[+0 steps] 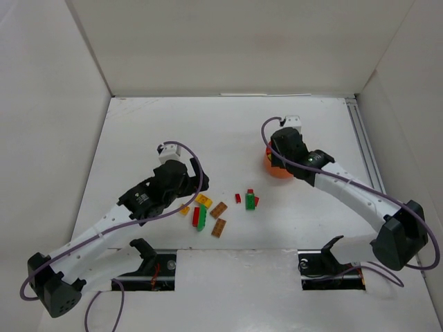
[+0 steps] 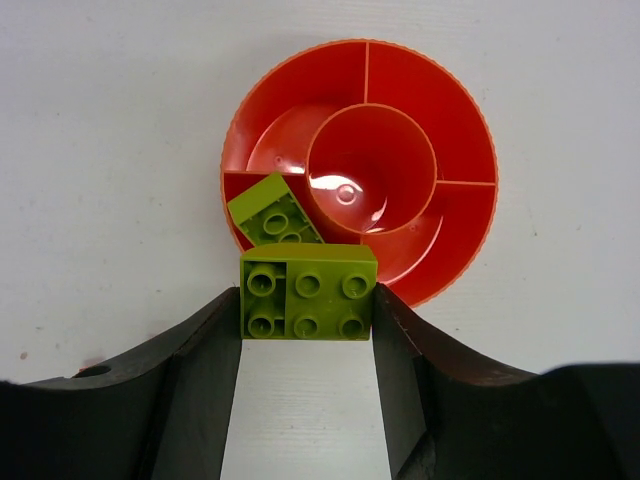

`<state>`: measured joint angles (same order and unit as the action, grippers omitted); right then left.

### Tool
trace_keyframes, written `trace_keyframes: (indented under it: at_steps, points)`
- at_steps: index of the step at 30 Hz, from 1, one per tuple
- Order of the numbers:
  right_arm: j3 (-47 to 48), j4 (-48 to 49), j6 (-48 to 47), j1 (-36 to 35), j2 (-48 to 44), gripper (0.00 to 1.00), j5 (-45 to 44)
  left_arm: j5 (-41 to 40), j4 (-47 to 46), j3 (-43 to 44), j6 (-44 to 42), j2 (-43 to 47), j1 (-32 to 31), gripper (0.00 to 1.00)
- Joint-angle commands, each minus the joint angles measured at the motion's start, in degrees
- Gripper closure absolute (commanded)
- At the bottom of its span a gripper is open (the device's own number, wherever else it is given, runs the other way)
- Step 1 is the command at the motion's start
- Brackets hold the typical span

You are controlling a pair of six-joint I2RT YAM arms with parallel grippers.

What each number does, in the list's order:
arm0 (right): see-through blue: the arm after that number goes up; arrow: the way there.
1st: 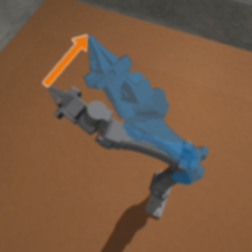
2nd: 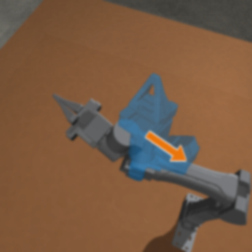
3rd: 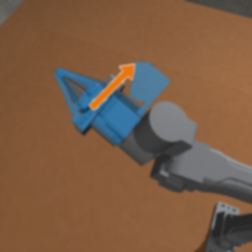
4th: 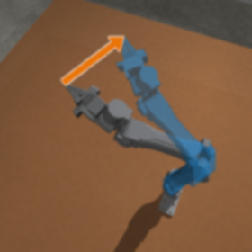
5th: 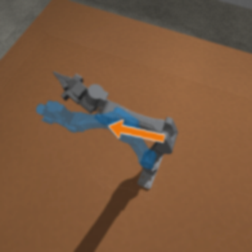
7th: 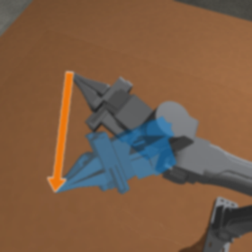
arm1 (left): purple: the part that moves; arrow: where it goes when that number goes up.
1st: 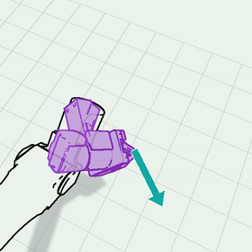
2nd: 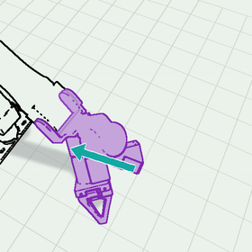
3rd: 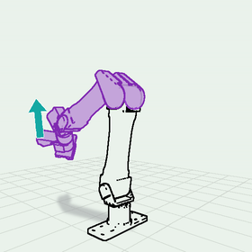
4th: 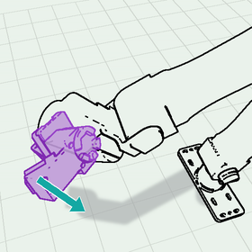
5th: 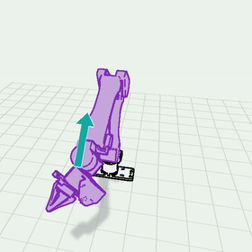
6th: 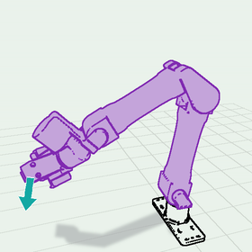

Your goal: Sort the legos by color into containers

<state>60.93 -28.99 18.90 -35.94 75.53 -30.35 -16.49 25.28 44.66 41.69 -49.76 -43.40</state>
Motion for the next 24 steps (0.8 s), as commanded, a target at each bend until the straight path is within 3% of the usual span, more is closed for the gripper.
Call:
trace_keyframes:
  at_steps: [1,11,24]
  points:
    - [0.0,4.2,0.2,2.8,1.4,0.48,4.8,0.0,-1.9,2.3,-0.9,0.2,0.2,0.0]
    - [-2.4,10.3,-0.9,5.9,1.4,0.48,12.7,-0.6,-1.4,2.3,-0.9,-0.3,0.2,0.0]
    - [-5.3,11.9,-1.0,7.0,3.0,0.47,12.7,-2.6,-0.8,2.3,-0.9,-1.4,0.2,0.0]
